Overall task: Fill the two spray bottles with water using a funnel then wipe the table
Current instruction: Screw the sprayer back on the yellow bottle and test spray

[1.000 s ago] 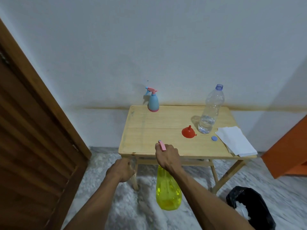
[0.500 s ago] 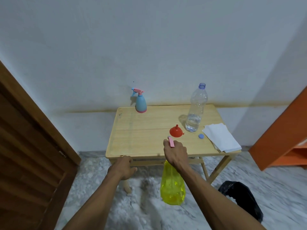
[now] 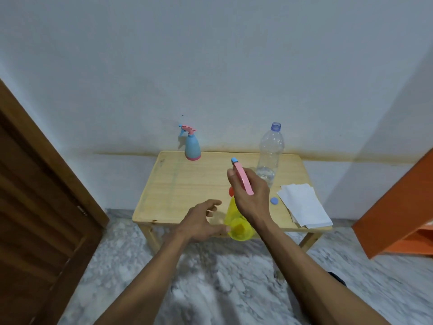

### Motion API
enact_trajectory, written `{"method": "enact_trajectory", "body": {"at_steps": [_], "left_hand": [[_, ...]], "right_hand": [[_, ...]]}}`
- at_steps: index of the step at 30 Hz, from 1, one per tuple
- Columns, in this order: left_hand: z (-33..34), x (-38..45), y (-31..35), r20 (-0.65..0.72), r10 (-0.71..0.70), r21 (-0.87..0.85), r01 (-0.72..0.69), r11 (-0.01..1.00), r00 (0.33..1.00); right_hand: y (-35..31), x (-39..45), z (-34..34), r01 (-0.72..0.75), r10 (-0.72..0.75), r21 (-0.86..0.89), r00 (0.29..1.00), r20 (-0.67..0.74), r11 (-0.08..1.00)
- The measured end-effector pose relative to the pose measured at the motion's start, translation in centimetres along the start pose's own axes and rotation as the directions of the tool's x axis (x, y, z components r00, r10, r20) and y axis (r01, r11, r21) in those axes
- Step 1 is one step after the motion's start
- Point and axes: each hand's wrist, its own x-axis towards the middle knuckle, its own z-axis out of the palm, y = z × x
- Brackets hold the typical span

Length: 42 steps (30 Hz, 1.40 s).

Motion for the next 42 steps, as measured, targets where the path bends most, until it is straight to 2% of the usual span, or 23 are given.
{"method": "enact_trajectory", "body": {"at_steps": [6, 9, 12, 17, 19, 24, 27, 35, 42], "left_hand": [[1.3, 2.5, 1.2, -0.073, 0.094, -0.081, -0.1, 0.992, 0.993], [0.9, 4.7, 0.4, -0.115, 0.093, -0.108, -0.106, 0.989, 0.989], [0.1, 7.9, -0.2, -0.198, 0.066, -0.156, -0.097, 0.983, 0.978], [-2.1, 15.9, -1.2, -0.279, 0.079, -0.188, -0.135, 0.973, 0.957], [-3.0, 19.1, -1.5, -0.299, 0.097, -0.164, -0.151, 0.975, 0.949], [-5.4, 28.6, -2.6, -0.234, 0.143, -0.16, -0.183, 0.97, 0.962], [-5.9, 33.3, -3.7, -0.195, 0.164, -0.158, -0.196, 0.968, 0.967], [-5.3, 42.5, -7.3, -0.197, 0.048, -0.207, -0.09, 0.974, 0.979], [-4.8, 46.3, -8.5, -0.262, -0.003, -0.208, -0.054, 0.977, 0.965]], "right_hand": [[-0.1, 3.1, 0.3, 0.004, -0.018, 0.114, 0.992, 0.121, 0.993], [0.7, 5.4, 1.4, 0.0, -0.025, 0.131, 0.982, 0.189, 0.991], [2.1, 8.4, 3.0, -0.053, 0.028, 0.101, 0.971, 0.236, 0.993], [6.0, 14.3, 5.8, -0.009, 0.016, -0.107, 0.998, 0.06, 0.994], [6.9, 16.9, 6.9, -0.028, 0.032, -0.122, 0.999, 0.028, 0.992], [8.5, 25.5, 9.7, -0.074, 0.066, -0.184, 0.997, -0.049, 0.98], [10.1, 29.4, 11.2, -0.125, 0.114, -0.206, 0.991, -0.065, 0.971], [15.0, 35.4, 14.0, -0.274, 0.268, -0.183, 0.962, -0.054, 0.944], [17.9, 38.6, 15.8, -0.331, 0.327, -0.196, 0.943, -0.056, 0.923]]}}
